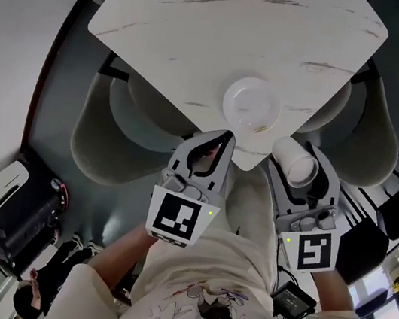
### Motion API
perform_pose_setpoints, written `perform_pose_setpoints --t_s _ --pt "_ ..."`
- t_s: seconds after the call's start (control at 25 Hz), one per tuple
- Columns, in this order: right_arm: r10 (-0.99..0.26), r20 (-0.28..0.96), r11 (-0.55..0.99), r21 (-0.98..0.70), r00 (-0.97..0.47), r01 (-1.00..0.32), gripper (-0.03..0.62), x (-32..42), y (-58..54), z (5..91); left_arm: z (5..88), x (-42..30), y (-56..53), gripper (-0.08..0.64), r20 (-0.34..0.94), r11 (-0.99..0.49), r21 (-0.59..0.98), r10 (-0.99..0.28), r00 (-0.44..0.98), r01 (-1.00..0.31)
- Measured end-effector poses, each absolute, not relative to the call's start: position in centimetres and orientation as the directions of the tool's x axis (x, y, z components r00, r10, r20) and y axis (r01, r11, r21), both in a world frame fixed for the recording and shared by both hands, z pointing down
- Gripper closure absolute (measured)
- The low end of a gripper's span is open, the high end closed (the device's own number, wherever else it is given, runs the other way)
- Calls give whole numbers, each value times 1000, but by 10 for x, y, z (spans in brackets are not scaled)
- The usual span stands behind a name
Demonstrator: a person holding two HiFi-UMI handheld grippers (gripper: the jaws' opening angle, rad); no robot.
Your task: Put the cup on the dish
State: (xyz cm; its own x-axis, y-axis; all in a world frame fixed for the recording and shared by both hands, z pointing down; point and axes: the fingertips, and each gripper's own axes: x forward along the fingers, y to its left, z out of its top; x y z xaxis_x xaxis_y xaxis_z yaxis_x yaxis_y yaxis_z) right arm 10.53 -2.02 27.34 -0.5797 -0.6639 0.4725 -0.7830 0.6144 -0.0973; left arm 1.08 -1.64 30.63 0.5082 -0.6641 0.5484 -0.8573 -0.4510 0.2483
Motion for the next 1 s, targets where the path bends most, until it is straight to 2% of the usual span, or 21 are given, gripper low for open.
perform_pose_setpoints --t_s 1.0 --pt "-636 544 582 -127 -547 -803 330 93 -36 388 393 17 -35 557 576 -533 174 -627 525 -828"
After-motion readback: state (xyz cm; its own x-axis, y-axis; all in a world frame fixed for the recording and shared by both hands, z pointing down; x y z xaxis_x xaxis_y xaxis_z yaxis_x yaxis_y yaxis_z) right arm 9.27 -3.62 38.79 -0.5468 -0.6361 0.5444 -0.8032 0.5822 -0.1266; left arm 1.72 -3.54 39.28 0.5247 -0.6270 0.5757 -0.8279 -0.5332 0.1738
